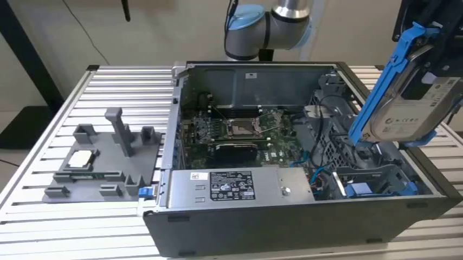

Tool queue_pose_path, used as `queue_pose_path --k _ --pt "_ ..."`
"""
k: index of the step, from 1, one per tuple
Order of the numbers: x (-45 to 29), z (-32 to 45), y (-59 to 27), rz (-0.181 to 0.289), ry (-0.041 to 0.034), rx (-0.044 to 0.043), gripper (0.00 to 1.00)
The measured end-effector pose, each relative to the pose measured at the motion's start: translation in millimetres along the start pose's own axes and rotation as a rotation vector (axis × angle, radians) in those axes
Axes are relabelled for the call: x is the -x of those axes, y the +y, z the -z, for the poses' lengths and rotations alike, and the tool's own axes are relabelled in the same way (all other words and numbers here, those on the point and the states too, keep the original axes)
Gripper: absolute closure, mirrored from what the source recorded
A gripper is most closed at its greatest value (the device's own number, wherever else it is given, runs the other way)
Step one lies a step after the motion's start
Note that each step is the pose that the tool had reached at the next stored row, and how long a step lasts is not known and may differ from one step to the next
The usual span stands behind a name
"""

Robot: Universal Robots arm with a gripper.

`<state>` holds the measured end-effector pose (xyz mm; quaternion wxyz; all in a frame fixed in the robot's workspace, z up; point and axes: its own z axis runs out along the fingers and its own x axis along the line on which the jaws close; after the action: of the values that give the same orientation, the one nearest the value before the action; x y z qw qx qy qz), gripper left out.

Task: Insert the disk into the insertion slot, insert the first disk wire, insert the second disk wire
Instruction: 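Insert the disk into the insertion slot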

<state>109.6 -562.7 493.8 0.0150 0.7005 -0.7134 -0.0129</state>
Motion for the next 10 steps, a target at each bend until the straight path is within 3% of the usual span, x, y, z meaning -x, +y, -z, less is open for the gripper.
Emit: queue_pose_path --k 10 --pt "0.0 -10.2 -0.6 0.0 0.0001 0.0 0.68"
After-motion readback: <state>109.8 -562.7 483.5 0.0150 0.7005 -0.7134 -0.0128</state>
